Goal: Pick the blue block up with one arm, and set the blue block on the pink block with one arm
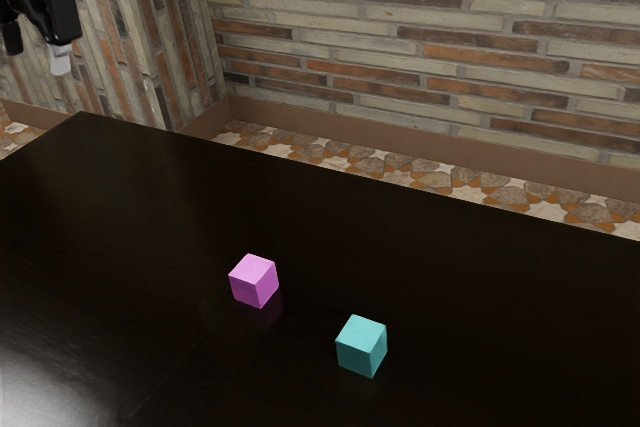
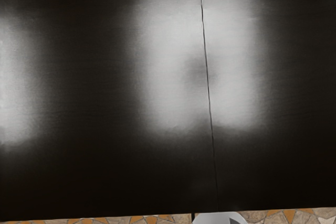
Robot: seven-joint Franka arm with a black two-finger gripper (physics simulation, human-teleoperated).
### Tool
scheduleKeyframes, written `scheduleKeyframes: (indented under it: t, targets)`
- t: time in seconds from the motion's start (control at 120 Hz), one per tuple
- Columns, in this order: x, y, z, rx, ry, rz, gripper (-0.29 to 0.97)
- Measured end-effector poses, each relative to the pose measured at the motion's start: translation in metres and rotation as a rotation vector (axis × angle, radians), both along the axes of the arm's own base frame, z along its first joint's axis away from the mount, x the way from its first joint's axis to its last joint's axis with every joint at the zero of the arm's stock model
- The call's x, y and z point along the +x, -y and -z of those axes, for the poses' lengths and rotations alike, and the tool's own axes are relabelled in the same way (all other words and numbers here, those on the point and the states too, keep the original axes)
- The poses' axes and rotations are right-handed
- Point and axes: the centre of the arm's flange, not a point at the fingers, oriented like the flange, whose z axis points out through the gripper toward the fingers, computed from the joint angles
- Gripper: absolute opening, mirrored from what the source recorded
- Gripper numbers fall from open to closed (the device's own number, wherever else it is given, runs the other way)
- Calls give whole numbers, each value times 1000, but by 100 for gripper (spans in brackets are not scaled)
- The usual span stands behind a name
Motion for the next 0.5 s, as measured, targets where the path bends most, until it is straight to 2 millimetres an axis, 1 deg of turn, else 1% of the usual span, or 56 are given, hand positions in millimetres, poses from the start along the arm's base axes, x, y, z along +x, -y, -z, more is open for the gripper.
scheduleKeyframes:
  t: [0.15,0.183,0.208,0.25,0.283,0.325,0.367,0.4,0.433,0.5]
  targets:
    - [11,-3,-7,4,85,56,68]
    - [12,-2,-8,-17,100,69,68]
    - [13,3,-10,-31,113,87,68]
    - [17,27,-8,-43,128,143,68]
    - [23,44,0,-49,127,186,68]
    - [34,62,22,-56,105,228,68]
    - [44,73,46,-62,83,255,68]
    - [51,79,60,-66,77,272,68]
    - [58,82,69,-68,81,285,68]
    - [67,84,76,-64,107,304,68]
